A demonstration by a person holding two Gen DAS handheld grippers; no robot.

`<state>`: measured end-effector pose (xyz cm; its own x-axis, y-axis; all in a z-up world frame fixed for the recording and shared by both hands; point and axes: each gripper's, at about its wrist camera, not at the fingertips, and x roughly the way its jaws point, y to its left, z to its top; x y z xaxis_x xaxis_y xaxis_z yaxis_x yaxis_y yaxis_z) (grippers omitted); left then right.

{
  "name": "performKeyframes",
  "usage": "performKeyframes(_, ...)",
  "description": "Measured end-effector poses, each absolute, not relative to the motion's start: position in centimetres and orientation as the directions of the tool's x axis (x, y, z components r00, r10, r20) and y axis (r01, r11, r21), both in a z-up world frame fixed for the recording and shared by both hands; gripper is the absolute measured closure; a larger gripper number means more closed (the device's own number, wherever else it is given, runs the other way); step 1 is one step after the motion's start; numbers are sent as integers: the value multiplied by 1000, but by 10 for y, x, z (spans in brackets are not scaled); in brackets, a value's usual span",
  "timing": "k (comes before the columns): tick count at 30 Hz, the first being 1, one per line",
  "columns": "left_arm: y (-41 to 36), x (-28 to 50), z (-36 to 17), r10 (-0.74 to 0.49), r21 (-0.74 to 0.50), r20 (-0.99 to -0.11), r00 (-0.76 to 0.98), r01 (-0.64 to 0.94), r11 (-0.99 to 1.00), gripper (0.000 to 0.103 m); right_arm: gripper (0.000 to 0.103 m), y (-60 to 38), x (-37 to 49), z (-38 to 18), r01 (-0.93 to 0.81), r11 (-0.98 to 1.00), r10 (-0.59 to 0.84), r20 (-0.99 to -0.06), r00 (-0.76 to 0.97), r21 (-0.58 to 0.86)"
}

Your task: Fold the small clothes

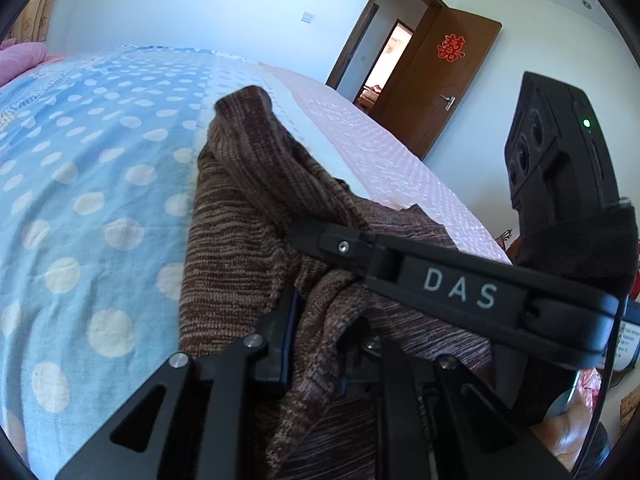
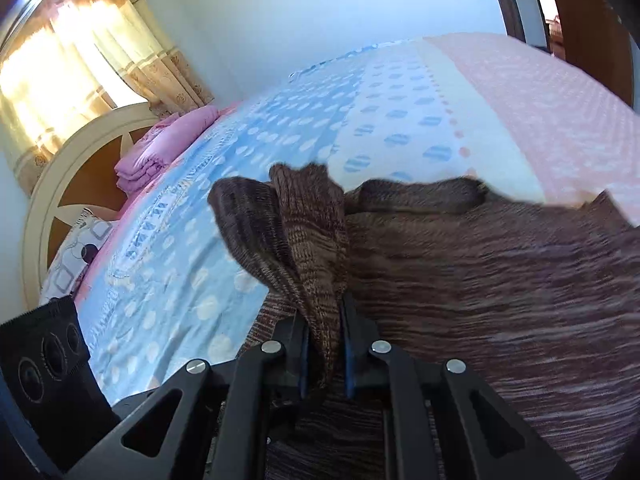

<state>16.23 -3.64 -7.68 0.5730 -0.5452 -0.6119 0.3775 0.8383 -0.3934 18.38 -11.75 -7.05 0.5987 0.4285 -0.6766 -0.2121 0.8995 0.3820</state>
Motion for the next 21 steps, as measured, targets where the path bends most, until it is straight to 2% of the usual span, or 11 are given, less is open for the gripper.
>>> performKeyframes(6,-90,162,-49,-564,-355,-604,564,444,823,86,92,-157,176,-39,-221,922,382,-659,648,316)
performKeyframes(12,-152,156,-40,-578,-336,-615,536,485,807,86,92,-211,173,-22,-201,956,294,-688,663,214)
performKeyframes(19,-198,151,-79,-543,-303,-699,465,495,814,85,92,-287,170,-75,-78,928,332,-716,614,363)
performKeyframes(21,-201,145,-82,-544,-289,-690,478,507,812,82,92,-301,169,-92,-51,906,361,-704,612,421)
